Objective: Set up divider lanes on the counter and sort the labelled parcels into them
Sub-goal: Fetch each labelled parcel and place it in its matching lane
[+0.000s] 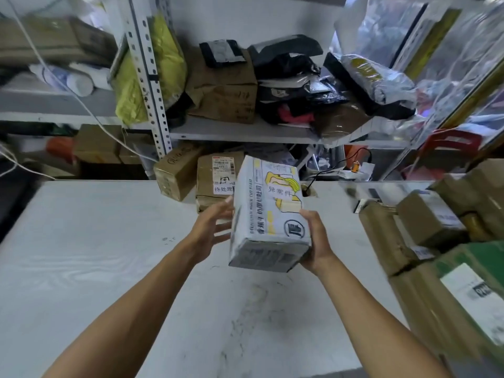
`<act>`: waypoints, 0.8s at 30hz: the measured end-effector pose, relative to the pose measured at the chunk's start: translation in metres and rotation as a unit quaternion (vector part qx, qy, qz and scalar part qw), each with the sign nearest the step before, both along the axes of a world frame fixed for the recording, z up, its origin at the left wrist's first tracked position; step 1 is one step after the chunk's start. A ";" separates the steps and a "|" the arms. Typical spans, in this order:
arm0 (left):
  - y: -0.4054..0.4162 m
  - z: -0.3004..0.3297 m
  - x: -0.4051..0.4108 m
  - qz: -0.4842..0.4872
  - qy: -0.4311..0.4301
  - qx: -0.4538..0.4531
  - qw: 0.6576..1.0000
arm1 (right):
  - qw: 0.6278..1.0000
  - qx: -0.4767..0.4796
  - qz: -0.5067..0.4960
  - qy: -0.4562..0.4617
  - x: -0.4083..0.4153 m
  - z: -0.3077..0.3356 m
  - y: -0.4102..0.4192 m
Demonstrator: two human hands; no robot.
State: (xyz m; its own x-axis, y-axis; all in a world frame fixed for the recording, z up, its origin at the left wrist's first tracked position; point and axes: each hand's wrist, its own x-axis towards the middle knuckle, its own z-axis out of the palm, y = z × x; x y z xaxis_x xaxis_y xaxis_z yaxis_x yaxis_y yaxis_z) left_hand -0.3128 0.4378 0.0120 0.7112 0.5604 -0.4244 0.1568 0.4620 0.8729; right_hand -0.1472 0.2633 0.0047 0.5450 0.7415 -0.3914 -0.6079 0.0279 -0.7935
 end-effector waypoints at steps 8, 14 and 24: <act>-0.024 0.017 0.005 -0.100 -0.094 -0.011 0.990 | 0.990 -0.039 0.033 0.129 -0.024 0.003 -0.058; -0.041 0.019 0.005 -0.146 0.028 0.083 0.985 | 0.993 -0.015 -0.110 0.031 -0.044 -0.001 -0.075; -0.071 -0.019 -0.014 -0.143 0.048 -0.119 0.981 | 0.967 -0.018 -0.218 -0.132 -0.086 -0.021 -0.115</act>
